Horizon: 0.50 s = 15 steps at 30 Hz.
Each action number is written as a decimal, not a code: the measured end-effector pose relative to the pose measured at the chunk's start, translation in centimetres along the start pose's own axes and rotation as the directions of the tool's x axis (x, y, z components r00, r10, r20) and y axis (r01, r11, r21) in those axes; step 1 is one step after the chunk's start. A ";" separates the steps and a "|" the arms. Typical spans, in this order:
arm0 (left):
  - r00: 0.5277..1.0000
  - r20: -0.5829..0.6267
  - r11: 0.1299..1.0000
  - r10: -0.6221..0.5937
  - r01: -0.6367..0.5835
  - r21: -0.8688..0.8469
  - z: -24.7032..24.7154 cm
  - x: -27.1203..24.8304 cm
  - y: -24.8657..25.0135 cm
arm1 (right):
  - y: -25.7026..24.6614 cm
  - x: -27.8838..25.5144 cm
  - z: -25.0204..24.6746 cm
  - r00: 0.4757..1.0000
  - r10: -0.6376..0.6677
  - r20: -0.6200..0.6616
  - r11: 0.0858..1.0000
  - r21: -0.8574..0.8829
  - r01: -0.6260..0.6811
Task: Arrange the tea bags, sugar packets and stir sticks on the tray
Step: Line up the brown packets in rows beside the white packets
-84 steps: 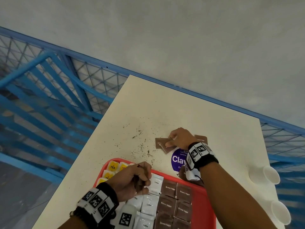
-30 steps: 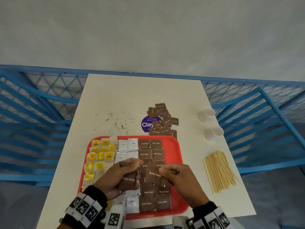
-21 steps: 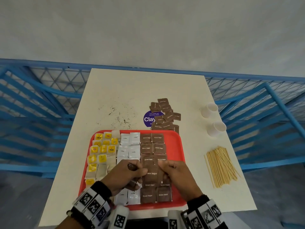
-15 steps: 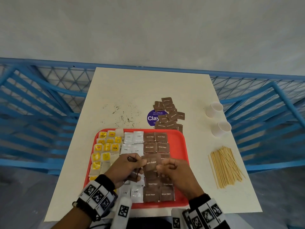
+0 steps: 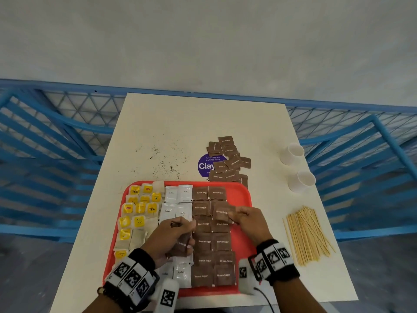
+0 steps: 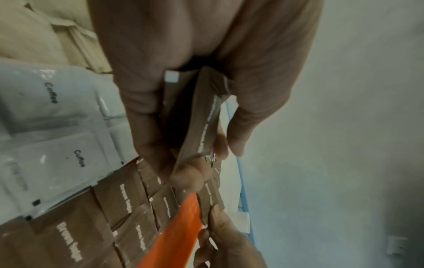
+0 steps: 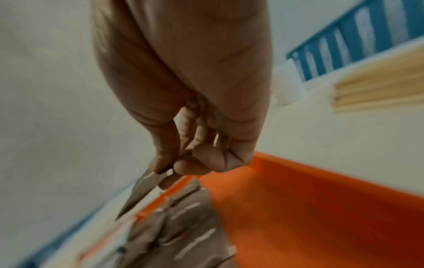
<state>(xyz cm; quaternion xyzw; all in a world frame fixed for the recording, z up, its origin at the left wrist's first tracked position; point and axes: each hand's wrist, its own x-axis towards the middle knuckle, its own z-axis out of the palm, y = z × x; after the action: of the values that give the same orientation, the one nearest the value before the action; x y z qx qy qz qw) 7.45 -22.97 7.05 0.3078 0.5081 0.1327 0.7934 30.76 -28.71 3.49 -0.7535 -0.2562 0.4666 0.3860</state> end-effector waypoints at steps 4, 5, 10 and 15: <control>0.997 0.032 0.991 -0.071 0.074 -0.115 -1.0 -0.5 -0.6 | 1.1 4.5 -0.2 0.999 0.031 -0.017 0.988 -0.154 -0.033; 0.996 0.021 0.986 -0.081 0.083 -0.142 -1.2 -0.6 -0.6 | 1.4 5.2 -0.1 0.999 0.042 -0.009 0.983 -0.178 -0.043; 0.994 0.022 0.969 -0.105 0.107 -0.224 -2.1 -0.8 -0.7 | 2.6 7.0 0.9 0.992 0.124 -0.034 0.967 -0.221 -0.128; 0.992 0.081 0.958 -0.092 0.111 -0.265 -2.4 -0.8 -0.5 | 2.6 7.1 1.6 0.983 0.109 -0.150 0.958 -0.250 -0.144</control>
<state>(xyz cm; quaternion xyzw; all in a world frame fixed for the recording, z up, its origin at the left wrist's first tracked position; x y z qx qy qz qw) 4.94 -22.94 6.60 0.1749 0.4734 0.1491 0.8503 32.44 -24.33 -2.64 -0.8421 -0.2395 0.4008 0.2698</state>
